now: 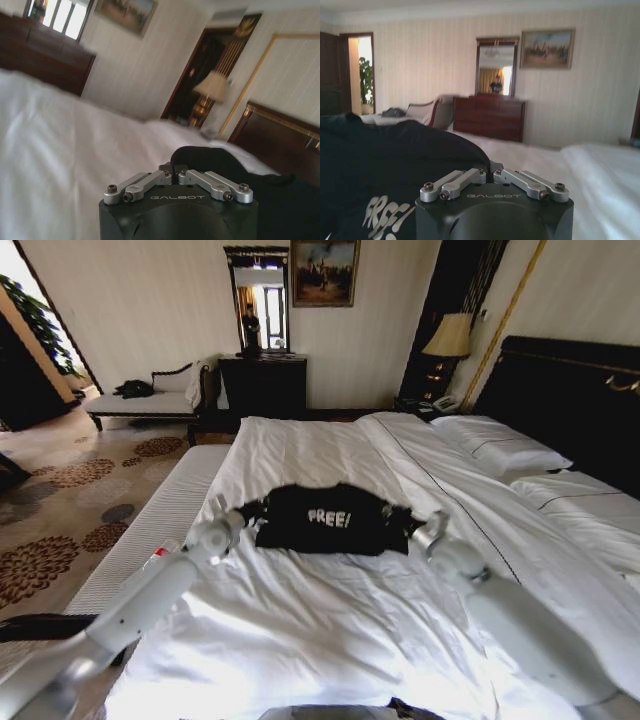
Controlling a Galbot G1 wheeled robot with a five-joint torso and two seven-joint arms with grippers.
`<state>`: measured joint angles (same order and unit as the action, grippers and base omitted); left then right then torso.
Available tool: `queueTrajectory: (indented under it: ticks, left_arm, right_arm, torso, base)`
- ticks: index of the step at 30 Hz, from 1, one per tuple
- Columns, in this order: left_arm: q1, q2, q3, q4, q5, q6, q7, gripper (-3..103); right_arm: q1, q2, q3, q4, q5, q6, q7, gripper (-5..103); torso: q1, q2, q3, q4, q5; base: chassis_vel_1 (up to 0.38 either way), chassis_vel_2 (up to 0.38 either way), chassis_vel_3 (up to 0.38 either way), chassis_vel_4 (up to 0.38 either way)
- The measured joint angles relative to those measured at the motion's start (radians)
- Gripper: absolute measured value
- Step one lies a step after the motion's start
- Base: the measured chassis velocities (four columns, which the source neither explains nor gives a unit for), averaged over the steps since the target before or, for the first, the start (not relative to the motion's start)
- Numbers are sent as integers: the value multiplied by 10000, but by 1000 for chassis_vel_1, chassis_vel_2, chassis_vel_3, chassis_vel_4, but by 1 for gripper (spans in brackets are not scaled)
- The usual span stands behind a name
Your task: Fold the clothes on the bed.
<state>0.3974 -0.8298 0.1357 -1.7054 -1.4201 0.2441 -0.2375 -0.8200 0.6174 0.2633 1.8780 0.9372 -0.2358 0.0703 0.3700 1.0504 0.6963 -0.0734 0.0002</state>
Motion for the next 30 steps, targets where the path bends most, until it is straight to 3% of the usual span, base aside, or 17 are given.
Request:
queueTrajectory:
  ticks: [13, 17, 22, 25, 30]
  left_arm:
    - [-2950, 773, 653, -836, -1307, 291, -217, 1]
    - [-4459, 902, 1011, -803, -1886, 353, -283, 1]
    - [-5599, 928, 1288, -705, -2442, 436, -338, 1]
    - [-6403, 1232, 1467, -870, -2980, 503, -348, 1]
    - [-6759, 1776, 1468, -1388, -3457, 535, -376, 1]
  right_arm:
    - [2293, -2302, 717, 1113, 2382, -554, 500, 1]
    - [2686, -3037, 1080, 1426, 3154, -595, 573, 1]
    - [3105, -3559, 1250, 1682, 3654, -604, 603, 1]
    - [3300, -4056, 1473, 1992, 4078, -604, 621, 1]
    - [3270, -4361, 1673, 2438, 4362, -604, 706, 1]
  torso:
    - [0, 1, 0, 5, -4]
    - [0, 1, -1, 1, 2]
    - [1, 1, -1, 0, 0]
    - [0, 2, -1, 1, -1]
    - [-2, 2, -2, 3, -3]
  base:
    - [0, 0, 0, 0]
    - [0, 0, 0, 0]
    - [0, 0, 0, 0]
    - [0, 0, 0, 0]
    - [0, 0, 0, 0]
